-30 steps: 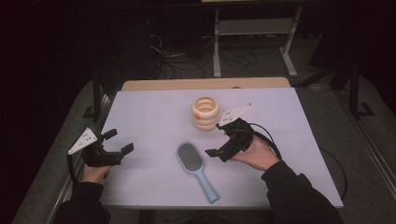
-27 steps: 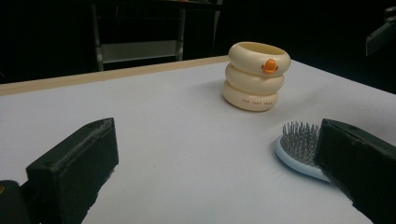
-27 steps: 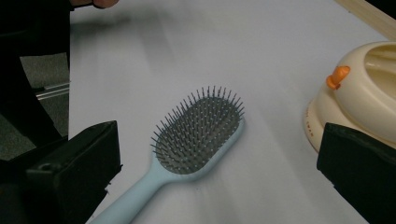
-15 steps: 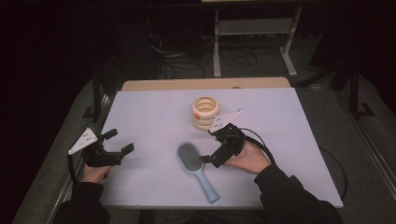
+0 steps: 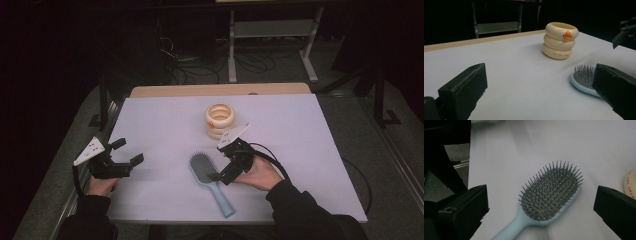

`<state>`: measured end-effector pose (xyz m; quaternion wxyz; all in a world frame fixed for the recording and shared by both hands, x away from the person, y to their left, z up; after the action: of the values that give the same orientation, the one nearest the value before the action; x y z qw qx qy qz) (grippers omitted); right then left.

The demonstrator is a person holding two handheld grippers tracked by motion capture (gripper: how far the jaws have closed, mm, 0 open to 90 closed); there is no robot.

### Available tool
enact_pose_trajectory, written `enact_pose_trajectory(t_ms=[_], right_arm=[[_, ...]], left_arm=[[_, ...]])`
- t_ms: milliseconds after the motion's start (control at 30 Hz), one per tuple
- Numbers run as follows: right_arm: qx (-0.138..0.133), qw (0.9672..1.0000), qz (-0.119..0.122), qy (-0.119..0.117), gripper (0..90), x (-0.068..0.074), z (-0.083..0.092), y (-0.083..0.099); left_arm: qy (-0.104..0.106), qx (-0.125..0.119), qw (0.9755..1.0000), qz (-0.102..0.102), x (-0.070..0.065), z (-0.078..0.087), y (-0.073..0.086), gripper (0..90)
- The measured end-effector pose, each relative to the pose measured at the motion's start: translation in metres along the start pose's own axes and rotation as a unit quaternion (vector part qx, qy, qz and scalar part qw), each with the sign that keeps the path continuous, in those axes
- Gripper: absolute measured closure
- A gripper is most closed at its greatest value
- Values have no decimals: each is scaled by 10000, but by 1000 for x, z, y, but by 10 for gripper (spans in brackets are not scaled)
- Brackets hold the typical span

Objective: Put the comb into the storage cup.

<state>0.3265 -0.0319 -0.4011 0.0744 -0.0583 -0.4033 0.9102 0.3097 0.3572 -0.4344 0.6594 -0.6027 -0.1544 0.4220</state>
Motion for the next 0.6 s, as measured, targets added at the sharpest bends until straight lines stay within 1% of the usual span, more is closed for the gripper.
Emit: enact_pose_trajectory(t_ms=[333,433,600], right_arm=[[58,9999,36,-143,0,6,-14,4],[95,9998,3,-177,0,8,-17,5],[34,9997,24,-248,25,9,-18,4]], left_arm=[[6,5,10000,-2,0,0,0,0],[7,13,10000,-9,0,0,0,0],[8,10,10000,-12,0,0,0,0]])
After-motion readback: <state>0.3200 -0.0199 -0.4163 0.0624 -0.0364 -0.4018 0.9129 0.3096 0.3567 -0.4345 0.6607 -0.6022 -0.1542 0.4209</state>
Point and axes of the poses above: each handheld gripper's, and its own axes: z roughly backward along the jaws, y roughly out of its underside, x roughly to its left, the point moved 1 cm from there along -z, roughly forward along the jaws, and after that the axes turned 11 degrees about z, right-handed, at the moved point
